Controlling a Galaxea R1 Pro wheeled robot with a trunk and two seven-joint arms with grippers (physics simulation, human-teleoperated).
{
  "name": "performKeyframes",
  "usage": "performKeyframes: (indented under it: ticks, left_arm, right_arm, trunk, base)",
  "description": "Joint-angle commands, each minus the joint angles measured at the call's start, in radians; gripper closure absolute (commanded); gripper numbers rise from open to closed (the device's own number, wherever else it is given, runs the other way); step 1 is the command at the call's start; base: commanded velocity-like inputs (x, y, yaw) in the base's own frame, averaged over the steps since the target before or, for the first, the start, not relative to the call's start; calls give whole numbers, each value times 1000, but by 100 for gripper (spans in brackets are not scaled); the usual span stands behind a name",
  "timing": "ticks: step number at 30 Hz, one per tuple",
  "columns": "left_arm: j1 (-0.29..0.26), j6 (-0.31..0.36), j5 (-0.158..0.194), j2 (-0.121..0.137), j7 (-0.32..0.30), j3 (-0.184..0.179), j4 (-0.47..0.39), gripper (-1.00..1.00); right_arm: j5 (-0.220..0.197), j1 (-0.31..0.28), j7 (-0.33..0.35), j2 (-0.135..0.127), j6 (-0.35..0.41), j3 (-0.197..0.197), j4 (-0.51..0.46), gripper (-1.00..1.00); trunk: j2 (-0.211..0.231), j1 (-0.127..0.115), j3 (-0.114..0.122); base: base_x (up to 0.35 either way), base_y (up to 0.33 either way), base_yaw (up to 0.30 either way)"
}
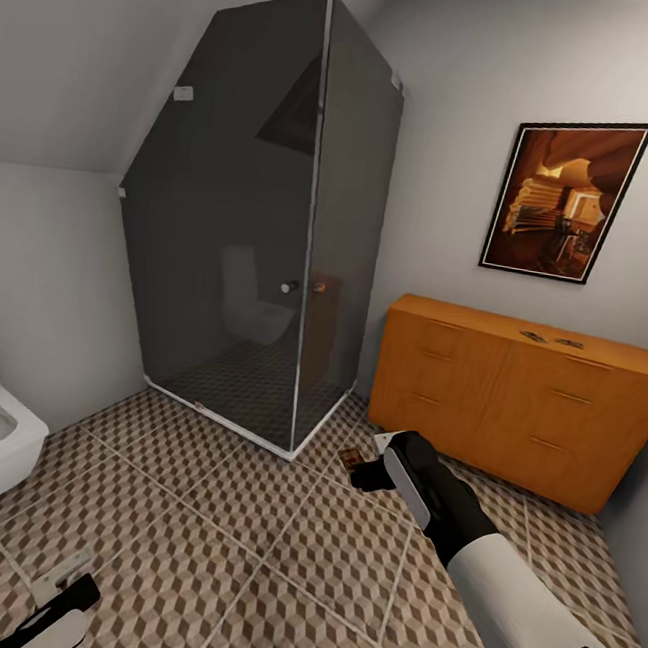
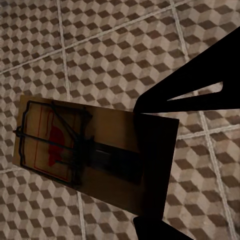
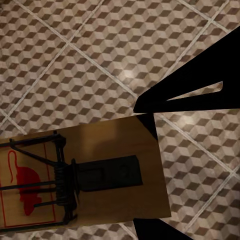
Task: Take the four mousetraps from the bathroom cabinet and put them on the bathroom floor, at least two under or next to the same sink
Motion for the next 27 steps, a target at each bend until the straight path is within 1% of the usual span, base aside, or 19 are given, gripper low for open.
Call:
performKeyframes:
  ticks: [1,8,27]
  left_arm:
    - [-1,-4,6,1,6,-8,-2,100]
    - [-1,-4,6,1,6,-8,-2,100]
    - [-1,-4,6,1,6,-8,-3,100]
  right_arm:
    - [-13,-1,-11,0,3,3,0,100]
    - [-14,-1,-11,1,3,3,1,100]
    - [-12,-1,-16,3,3,4,1,100]
  trunk:
    - [-1,0,-1]
    - [-1,0,1]
    - [-1,0,2]
  base:
    - [0,0,159]
    - [0,0,250]
    - [0,0,289]
